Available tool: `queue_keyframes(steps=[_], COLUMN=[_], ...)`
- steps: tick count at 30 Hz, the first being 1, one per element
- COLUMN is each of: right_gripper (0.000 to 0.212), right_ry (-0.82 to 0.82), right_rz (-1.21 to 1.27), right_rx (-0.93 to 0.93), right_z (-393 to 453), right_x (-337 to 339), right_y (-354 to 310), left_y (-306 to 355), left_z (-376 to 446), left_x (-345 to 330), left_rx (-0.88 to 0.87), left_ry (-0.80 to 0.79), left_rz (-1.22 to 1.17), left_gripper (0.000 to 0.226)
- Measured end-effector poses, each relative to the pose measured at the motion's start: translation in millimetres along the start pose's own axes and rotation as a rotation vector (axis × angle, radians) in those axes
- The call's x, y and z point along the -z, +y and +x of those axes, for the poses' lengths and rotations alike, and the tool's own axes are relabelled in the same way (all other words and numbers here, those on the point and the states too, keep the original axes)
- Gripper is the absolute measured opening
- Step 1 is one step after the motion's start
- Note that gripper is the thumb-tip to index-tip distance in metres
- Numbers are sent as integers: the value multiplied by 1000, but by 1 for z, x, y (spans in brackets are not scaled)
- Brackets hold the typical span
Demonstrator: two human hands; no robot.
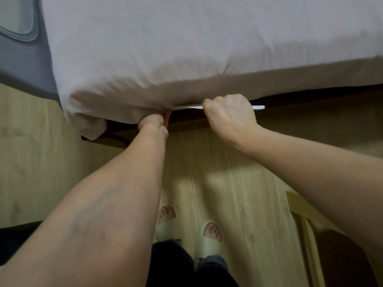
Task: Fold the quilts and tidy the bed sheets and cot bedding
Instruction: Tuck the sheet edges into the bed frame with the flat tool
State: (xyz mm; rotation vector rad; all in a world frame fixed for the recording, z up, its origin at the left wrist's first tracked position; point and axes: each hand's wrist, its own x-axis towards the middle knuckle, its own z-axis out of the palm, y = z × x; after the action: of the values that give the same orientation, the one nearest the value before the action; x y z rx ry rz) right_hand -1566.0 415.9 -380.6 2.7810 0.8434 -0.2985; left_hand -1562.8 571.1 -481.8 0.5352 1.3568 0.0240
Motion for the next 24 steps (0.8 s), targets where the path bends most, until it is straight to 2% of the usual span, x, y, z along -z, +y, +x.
queue_keyframes(steps=[6, 10, 17, 19, 24], right_gripper=[25, 30, 28, 29, 30], right_ry=[-9, 9, -52, -41, -39], right_rz=[29, 6, -6, 6, -2], right_rx=[-26, 10, 8, 2, 38], right_z=[-1, 2, -14, -12, -13], right_x=[-22, -17, -9, -10, -3], right_y=[-5, 7, -11, -11, -9], left_y=[7, 1, -3, -7, -23], left_z=[-12, -9, -9, -7, -12], left_x=[10, 3, 0, 4, 17], left_rx=[-54, -102, -67, -82, -93], left_ry=[-71, 44, 3, 9, 157], left_rz=[19, -65, -82, -47, 33], left_gripper=[40, 39, 42, 37, 17])
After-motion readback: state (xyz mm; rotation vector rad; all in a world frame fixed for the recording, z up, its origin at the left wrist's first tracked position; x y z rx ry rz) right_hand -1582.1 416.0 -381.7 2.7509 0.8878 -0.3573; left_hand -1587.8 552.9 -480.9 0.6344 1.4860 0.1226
